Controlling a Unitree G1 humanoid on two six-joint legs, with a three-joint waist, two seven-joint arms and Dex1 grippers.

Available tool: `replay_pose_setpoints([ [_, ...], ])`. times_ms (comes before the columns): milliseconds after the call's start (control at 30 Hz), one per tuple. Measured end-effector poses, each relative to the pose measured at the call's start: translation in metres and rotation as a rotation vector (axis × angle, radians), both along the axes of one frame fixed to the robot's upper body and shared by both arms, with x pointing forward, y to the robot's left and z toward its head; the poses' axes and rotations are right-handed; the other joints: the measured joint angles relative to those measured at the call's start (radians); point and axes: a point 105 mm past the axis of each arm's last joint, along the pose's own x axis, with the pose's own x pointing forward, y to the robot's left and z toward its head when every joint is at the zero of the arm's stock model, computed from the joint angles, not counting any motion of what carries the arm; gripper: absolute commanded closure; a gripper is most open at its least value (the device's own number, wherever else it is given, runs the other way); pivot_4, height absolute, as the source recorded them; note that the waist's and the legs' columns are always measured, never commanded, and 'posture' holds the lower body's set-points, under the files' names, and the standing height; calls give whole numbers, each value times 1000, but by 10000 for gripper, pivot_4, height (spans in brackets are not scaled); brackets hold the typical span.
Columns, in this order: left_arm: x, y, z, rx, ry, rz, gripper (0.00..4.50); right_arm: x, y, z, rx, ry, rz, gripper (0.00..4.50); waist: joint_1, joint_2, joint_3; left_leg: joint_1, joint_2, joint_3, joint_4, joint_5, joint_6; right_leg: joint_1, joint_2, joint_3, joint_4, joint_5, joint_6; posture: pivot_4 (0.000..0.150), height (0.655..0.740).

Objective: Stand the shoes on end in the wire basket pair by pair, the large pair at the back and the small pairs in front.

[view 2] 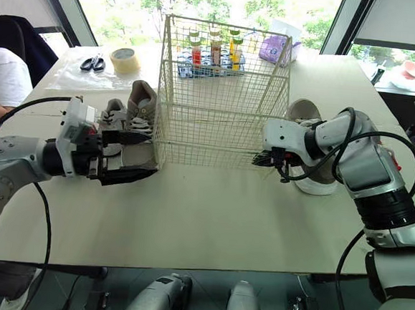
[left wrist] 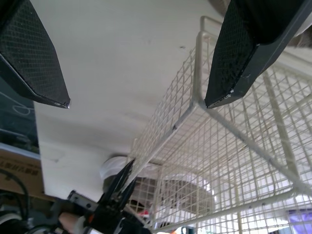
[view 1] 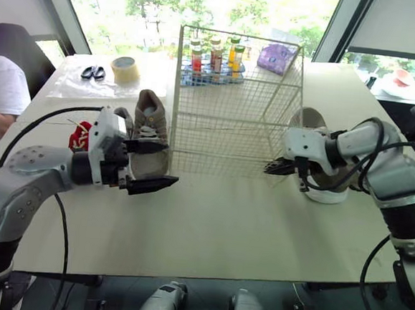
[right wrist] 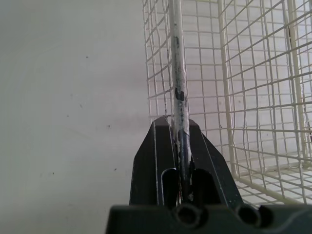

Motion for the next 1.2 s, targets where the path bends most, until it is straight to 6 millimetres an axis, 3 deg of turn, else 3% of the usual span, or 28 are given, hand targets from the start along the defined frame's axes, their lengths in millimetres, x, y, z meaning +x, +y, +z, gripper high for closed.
replay_pose_setpoints([
  [167,1,-1,1,-2,-5,-7,0,-5,-2,2,-54,-28,1,44905,1,0,0,0,0,0,0,0,0,0,0,0,0,0,0,1500,7400],
  [367,1,-2,1,-5,-15,-9,0,-4,-14,-9,-157,-29,-42,44905,-3,0,0,0,0,1,0,0,0,0,0,0,0,0,0,1500,7400],
  [1200,3,-6,-1,-8,-14,8,0,-3,-5,-8,-127,17,-62,44905,-4,0,0,0,0,1,0,0,0,0,0,0,1,0,0,1500,7400],
])
